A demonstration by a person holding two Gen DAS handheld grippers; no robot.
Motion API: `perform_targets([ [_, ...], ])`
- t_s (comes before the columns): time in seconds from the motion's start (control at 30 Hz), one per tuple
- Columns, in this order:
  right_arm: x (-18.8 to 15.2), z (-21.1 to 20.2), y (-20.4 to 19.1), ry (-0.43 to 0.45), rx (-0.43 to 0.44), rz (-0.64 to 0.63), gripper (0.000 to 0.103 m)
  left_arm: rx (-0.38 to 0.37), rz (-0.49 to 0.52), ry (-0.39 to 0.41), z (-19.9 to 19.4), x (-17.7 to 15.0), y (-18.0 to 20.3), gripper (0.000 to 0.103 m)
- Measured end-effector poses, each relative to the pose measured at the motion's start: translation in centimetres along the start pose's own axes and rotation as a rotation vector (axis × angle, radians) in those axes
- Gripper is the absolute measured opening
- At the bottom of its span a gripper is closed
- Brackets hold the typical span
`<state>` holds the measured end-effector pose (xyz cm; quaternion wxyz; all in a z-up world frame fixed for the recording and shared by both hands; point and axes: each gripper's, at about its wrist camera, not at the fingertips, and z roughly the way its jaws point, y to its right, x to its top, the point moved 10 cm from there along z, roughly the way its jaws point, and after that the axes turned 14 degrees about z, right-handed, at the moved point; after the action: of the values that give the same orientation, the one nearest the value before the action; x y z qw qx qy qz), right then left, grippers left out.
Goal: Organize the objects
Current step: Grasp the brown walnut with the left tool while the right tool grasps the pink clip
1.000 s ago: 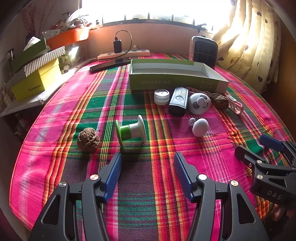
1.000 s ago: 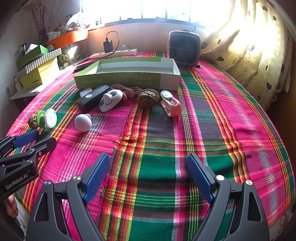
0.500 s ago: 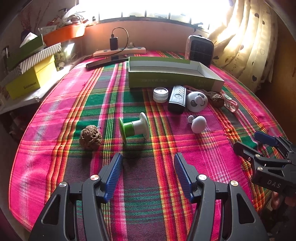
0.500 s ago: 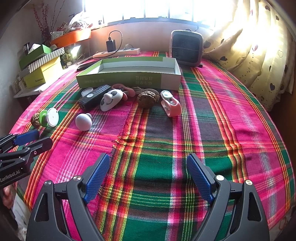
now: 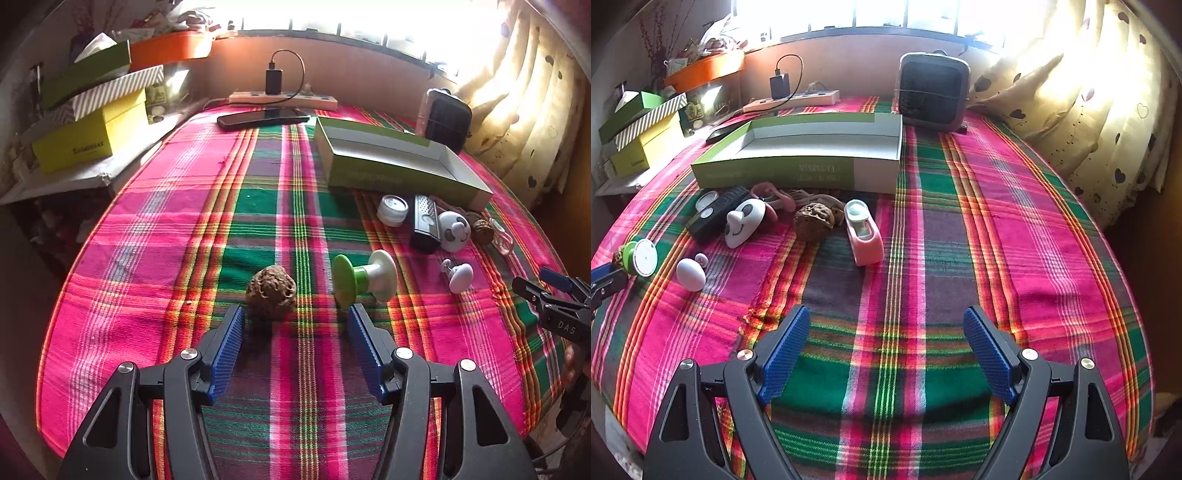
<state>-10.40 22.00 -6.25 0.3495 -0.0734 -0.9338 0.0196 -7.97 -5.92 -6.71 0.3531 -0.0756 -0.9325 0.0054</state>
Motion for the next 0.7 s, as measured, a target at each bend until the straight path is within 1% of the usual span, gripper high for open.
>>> perform_targets([
  [0.1, 0.5, 0.6, 0.0, -0.014, -0.003, -0.005, 0.085, -0.006, -0.009, -0.014, 0.5, 0.0, -0.4, 0.057],
  [0.2, 0.9, 0.9, 0.0, -0.013, -0.002, -0.006, 0.085, 0.014, -0.019, -0.008, 0.5, 0.2, -1.1, 0.057],
  [0.3, 1.4, 1.3, 0.1, -0.022, 0.004, 0.003, 0.085, 0.014, -0.034, -0.022, 0.9, 0.2, -1.7, 0.057],
  [0.47, 2.3, 2.0, 0.2, -0.027, 0.000, -0.002, 0.085, 0.028, -0.016, -0.033, 1.4, 0.5, -2.1, 0.057],
  [0.53, 2.6, 2.3, 0.2, -0.030, 0.010, 0.003, 0.084, 0.024, -0.018, -0.035, 1.5, 0.6, -2.2, 0.053],
  [0.63, 2.9, 2.8, 0.0, -0.040, 0.008, -0.009, 0.079, 0.024, -0.029, -0.036, 1.7, 0.9, -2.5, 0.044],
  [0.7, 2.8, 3.1, -0.2, -0.051, 0.013, -0.020, 0.076, 0.023, -0.030, -0.035, 1.8, 1.0, -2.5, 0.042],
])
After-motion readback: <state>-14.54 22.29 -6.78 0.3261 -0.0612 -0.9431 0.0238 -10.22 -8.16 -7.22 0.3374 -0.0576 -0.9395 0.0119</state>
